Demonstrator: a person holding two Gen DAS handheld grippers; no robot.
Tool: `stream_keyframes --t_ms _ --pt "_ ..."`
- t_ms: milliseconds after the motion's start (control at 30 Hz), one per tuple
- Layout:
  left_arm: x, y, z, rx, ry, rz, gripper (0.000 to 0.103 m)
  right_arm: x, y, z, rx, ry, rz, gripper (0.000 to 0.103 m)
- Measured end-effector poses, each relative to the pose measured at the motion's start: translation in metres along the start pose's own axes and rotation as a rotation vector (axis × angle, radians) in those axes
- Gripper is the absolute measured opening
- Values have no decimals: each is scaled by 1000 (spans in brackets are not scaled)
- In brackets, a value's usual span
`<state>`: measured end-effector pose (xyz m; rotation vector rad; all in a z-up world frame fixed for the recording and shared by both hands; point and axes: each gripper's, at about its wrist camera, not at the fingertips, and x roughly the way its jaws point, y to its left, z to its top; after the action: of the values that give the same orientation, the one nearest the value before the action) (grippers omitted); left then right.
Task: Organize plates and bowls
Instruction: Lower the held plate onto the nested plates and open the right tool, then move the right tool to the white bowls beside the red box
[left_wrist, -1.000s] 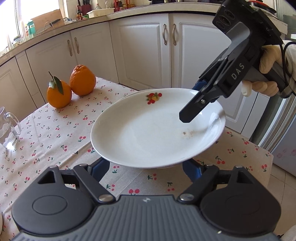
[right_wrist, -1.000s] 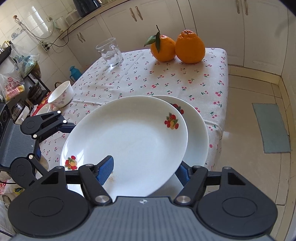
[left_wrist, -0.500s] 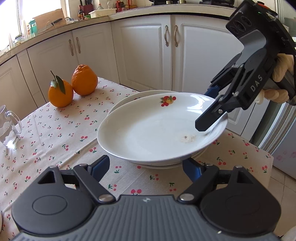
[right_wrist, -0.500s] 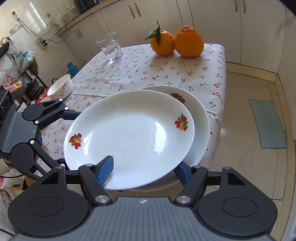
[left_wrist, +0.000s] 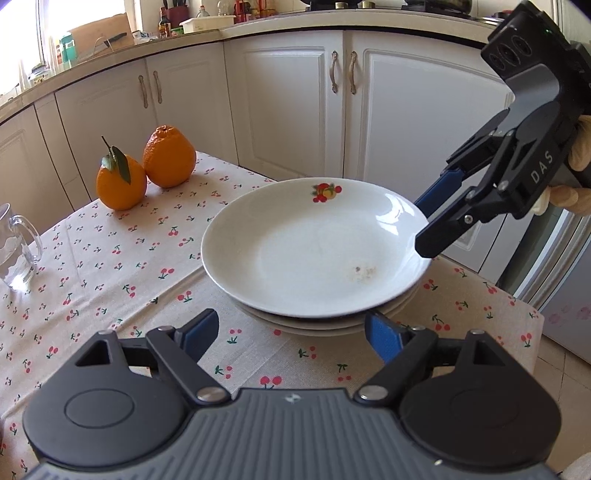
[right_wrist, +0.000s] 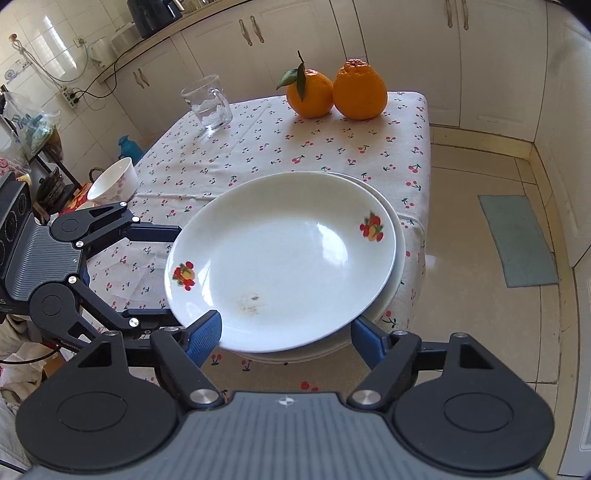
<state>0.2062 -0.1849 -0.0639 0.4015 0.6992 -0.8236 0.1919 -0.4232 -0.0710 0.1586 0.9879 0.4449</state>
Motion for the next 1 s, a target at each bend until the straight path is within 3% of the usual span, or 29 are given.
stream_keyframes --t_ms 267,367,467,800,1000 --pt "-5 -2 -2 -2 -11 0 89 -15 4 -6 28 -80 33 86" --pt "-14 -4 -4 -7 -37 7 94 -18 17 -5 6 -107 8 99" --pt "-27 -6 -8 -20 -63 14 96 -20 34 -4 -24 -132 -34 103" --pt "-81 -7 -38 -112 -132 81 97 -10 98 -14 -163 -169 -293 103" --pt "-122 2 -60 -140 -154 126 101 -1 131 -29 -211 -189 -310 103"
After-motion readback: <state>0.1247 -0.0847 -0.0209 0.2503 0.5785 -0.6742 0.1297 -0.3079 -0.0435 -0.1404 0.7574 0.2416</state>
